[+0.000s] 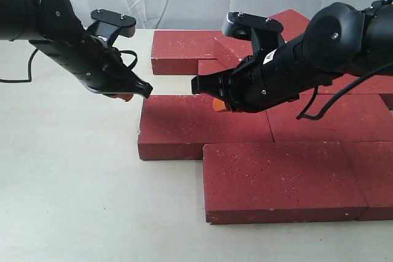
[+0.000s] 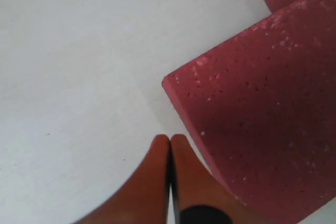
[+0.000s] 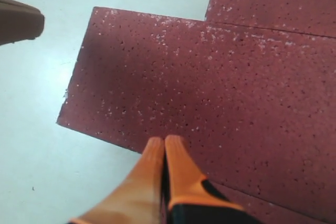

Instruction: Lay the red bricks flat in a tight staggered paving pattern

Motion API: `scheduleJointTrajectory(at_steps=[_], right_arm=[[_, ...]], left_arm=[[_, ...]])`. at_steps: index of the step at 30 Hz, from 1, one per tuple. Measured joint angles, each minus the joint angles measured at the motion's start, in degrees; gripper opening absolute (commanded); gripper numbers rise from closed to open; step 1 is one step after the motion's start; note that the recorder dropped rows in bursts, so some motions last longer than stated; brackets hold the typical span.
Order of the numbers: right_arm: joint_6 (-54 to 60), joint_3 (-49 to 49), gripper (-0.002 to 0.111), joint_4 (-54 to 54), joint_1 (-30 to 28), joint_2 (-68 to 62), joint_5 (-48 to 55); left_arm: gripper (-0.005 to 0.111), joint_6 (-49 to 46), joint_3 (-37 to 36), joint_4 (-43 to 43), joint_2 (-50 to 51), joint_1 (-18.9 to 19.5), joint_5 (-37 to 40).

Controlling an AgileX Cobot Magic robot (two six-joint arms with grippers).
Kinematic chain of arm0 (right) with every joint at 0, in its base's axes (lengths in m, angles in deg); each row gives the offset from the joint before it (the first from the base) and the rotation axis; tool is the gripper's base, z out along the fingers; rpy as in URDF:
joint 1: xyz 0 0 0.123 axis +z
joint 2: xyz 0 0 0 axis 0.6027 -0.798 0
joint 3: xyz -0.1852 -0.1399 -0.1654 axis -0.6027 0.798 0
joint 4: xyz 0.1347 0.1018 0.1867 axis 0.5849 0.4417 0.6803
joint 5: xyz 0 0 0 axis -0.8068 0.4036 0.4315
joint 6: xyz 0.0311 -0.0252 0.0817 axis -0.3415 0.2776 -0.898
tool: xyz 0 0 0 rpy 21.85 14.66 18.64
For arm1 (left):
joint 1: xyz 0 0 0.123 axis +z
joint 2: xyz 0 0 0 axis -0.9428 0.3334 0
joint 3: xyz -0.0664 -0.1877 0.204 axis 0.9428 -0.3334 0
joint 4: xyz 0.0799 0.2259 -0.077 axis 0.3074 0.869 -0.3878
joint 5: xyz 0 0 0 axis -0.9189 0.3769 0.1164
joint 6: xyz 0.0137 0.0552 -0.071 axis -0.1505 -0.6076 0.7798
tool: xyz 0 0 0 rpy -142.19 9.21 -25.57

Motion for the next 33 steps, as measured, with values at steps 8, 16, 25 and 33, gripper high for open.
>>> scheduleJointTrajectory(at_steps=[8,16,25,33], right_arm=[[0.0,0.0,-0.001,-0.82,0.0,-0.82,0.0],[0.0,0.0,-0.001,-0.93,0.0,-1.59,0.29],[0.0,0.0,-0.001,-0.93,0.0,-1.59,0.29],[0.0,0.0,-0.001,-0.93,0.0,-1.59,0.29]], left_arm=[[0.0,-10.79,0.17,-10.16,-0.87,-2.8,-0.15],[0.0,-12.13,0.17,-11.38,3.42,-3.26,-0.15],[0.0,-12.13,0.17,-11.81,4.84,-3.26,-0.15],[0.0,-12.24,0.54,-12.27,6.64,-3.26,-0.14]])
